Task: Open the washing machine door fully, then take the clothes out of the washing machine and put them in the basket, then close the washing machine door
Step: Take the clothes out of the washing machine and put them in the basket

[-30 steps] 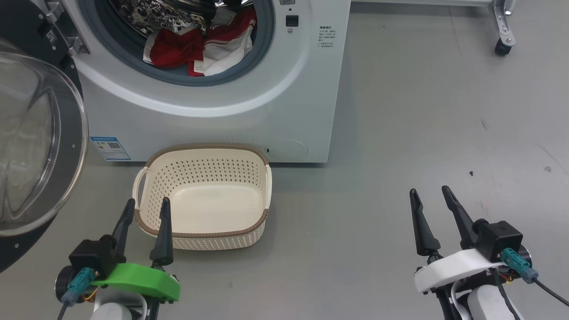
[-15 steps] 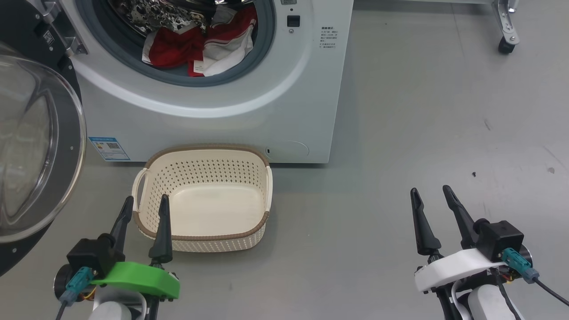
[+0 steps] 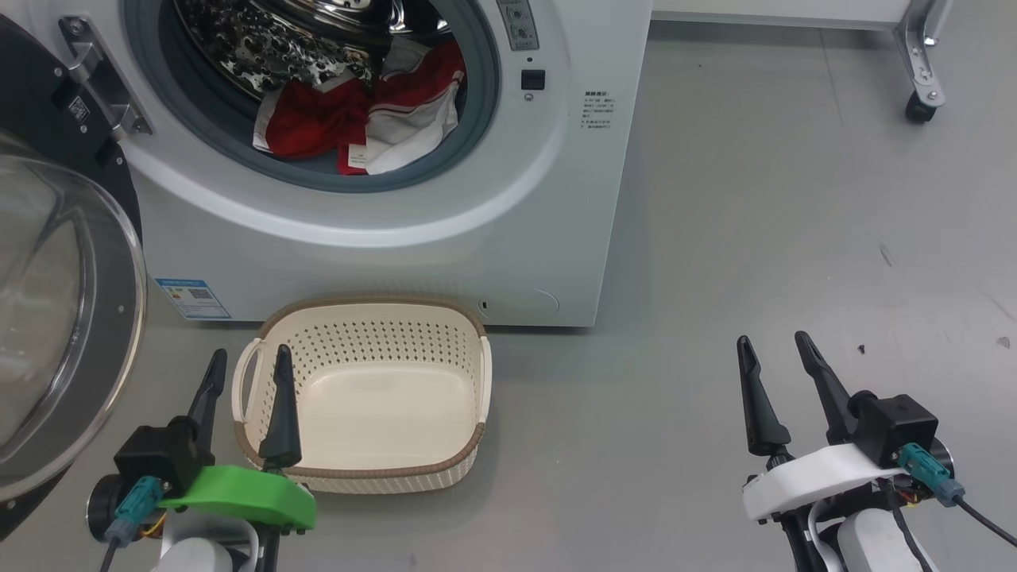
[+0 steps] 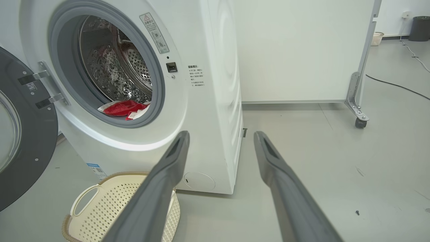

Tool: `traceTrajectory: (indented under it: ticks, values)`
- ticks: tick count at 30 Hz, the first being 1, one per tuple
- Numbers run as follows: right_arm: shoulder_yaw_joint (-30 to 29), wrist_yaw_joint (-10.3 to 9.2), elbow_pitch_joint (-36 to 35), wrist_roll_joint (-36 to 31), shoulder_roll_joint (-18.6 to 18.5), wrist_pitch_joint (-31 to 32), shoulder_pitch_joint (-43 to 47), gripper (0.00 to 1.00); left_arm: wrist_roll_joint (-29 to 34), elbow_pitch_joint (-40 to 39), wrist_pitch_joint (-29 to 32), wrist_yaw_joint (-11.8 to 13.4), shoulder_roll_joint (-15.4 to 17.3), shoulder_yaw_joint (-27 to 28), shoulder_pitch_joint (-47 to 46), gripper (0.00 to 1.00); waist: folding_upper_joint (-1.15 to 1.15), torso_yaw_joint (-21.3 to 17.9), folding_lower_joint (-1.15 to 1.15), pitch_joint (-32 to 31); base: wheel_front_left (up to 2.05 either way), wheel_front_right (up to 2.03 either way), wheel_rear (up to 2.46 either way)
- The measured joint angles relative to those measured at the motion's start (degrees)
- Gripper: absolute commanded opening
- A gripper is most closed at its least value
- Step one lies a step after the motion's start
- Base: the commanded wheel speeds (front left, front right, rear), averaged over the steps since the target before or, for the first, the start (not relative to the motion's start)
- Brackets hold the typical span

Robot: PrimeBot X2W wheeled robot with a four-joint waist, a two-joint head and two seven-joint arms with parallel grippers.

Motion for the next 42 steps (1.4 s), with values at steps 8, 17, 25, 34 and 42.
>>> traceTrajectory:
  ticks: [8, 17, 25, 34, 42]
  values:
    - [0.0, 0.01, 0.1, 0.0, 0.0, 0.0, 0.0, 1.00, 1.0, -0.1, 0.0, 0.2, 0.0, -0.1, 0.0, 1.00, 0.00, 0.3, 0.00, 0.1, 1.13, -1.13, 0.00]
    - [0.0, 0.07, 0.4, -0.1, 0.0, 0.0, 0.0, 1.00, 1.4, -0.1, 0.0, 0.2, 0.0, -0.6, 0.0, 1.00, 0.00, 0.2, 0.00, 0.0, 0.78, -0.78, 0.00]
    - [-0.1, 0.08, 0.4, -0.1, 0.1, 0.0, 0.0, 1.00, 1.4, 0.0, 0.0, 0.2, 0.0, -0.8, 0.0, 1.00, 0.00, 0.0, 0.00, -0.1, 0.43, -0.43, 0.00]
    - [-0.1, 0.09, 0.5, -0.1, 0.1, 0.0, 0.0, 1.00, 1.8, 0.2, 0.0, 0.2, -0.1, -1.3, 0.1, 1.00, 0.00, -0.2, 0.00, -0.1, 0.07, -0.07, 0.00]
    - [0.0, 0.34, 0.8, -0.1, 0.2, 0.0, 0.0, 1.00, 1.8, 0.2, 0.0, 0.2, -0.1, -1.3, 0.1, 1.00, 0.00, -0.1, 0.00, -0.2, 0.00, 0.00, 0.00]
